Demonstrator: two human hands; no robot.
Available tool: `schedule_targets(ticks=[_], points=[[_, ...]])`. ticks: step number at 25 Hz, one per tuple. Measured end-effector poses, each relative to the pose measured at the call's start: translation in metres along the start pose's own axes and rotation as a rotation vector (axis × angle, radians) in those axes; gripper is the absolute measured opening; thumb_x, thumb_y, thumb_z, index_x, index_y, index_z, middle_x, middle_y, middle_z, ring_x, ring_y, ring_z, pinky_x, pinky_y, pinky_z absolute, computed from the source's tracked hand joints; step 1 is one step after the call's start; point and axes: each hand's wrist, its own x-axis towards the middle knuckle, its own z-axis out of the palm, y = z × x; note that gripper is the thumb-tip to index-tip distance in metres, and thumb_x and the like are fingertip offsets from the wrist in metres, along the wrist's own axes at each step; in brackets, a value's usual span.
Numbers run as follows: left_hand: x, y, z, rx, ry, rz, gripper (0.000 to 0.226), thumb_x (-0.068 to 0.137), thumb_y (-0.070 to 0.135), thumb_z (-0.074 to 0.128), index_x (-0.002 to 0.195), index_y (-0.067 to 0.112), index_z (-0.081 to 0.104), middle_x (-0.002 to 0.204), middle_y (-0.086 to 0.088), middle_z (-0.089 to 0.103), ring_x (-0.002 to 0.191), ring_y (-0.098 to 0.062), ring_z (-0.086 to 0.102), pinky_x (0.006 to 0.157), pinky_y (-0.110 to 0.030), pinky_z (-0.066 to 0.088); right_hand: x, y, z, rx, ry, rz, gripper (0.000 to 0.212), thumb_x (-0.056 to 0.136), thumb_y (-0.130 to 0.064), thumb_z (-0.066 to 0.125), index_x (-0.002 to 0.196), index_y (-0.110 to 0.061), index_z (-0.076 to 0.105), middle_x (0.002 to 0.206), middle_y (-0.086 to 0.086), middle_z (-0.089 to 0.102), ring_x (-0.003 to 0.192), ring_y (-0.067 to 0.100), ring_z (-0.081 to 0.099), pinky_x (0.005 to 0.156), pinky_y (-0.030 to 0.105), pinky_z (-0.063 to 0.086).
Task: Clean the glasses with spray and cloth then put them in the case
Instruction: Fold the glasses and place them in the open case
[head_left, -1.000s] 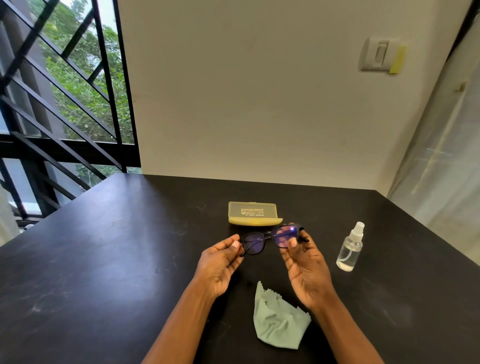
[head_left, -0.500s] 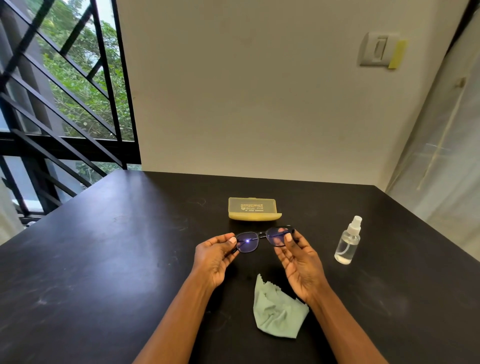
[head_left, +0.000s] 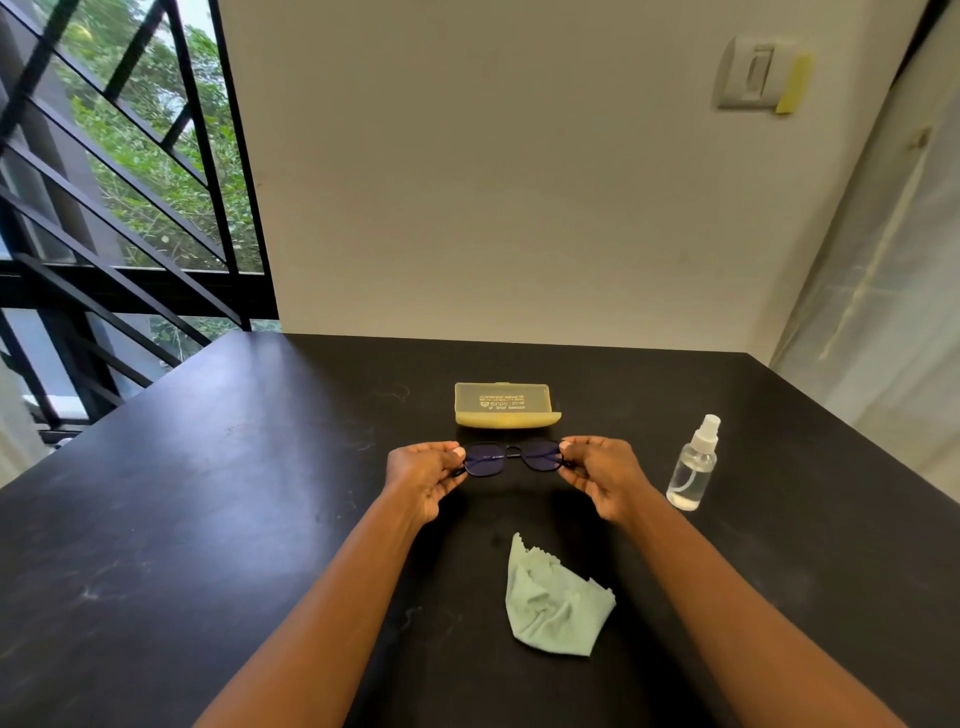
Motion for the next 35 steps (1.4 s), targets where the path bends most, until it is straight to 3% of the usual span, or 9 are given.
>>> schedule_targets(ticks=[4,10,15,20,26,31,35], points=[[0.011,0.017,0.008,0.105,0.009,0.102,0.009,0.08,-0.004,0.065,0.082,0.005,0.067,0.078,-0.008,0.064,0.069,-0.014,0.059,0.058,-0.022,0.05,0.018,-0.021,0.004,-0.167,0.005,-0.068,0.012,0.088,-0.004,0.057,0.081,-0.011,0.064,0.079,0.008,0.061,0.065,0.012,0.055,0.056,0.022,0.046],[0.034,0.044,0.024,0.202,-0.005,0.222,0.01,0.079,0.0,0.067,0.08,0.01,0.067,0.09,-0.01,0.068,0.082,-0.016,0.063,0.057,-0.02,0.05,0.044,-0.047,0.011,-0.289,0.033,-0.153,0.01,0.087,-0.005,0.057,0.089,-0.009,0.066,0.073,0.005,0.062,0.058,0.009,0.048,0.049,0.02,0.039],[0.054,0.053,0.036,0.301,0.029,0.302,0.012,0.08,0.004,0.068,0.078,0.015,0.066,0.094,-0.011,0.069,0.078,-0.016,0.061,0.056,-0.021,0.049,0.066,-0.053,0.017,-0.344,0.059,-0.206,0.008,0.086,-0.005,0.059,0.09,-0.008,0.065,0.079,0.007,0.063,0.058,0.009,0.051,0.05,0.021,0.039],[0.073,0.055,0.041,0.378,0.049,0.362,0.011,0.082,0.006,0.067,0.092,0.011,0.068,0.094,-0.009,0.067,0.086,-0.018,0.064,0.065,-0.025,0.055,0.083,-0.051,0.02,-0.414,0.08,-0.256,0.014,0.086,-0.007,0.061,0.099,-0.005,0.066,0.087,0.008,0.064,0.063,0.01,0.052,0.053,0.021,0.043],[0.082,0.05,0.04,0.497,0.036,0.358,0.009,0.082,0.005,0.066,0.08,0.014,0.065,0.093,-0.01,0.066,0.083,-0.018,0.063,0.063,-0.024,0.054,0.095,-0.041,0.021,-0.559,0.102,-0.292,0.019,0.082,-0.008,0.066,0.101,-0.007,0.067,0.097,0.009,0.068,0.093,0.02,0.064,0.086,0.035,0.053],[0.085,0.046,0.039,0.554,0.03,0.356,0.008,0.081,0.004,0.066,0.087,0.01,0.066,0.095,-0.01,0.065,0.086,-0.018,0.063,0.068,-0.026,0.055,0.089,-0.038,0.018,-0.66,0.078,-0.301,0.021,0.081,-0.009,0.069,0.102,-0.007,0.068,0.094,0.008,0.067,0.086,0.016,0.059,0.07,0.026,0.047],[0.085,0.038,0.034,0.598,0.053,0.345,0.01,0.081,0.007,0.066,0.091,0.01,0.067,0.096,-0.009,0.065,0.082,-0.015,0.062,0.063,-0.023,0.053,0.081,-0.036,0.017,-0.744,0.035,-0.286,0.019,0.082,-0.009,0.068,0.1,-0.007,0.068,0.099,0.008,0.066,0.09,0.015,0.057,0.072,0.025,0.043]])
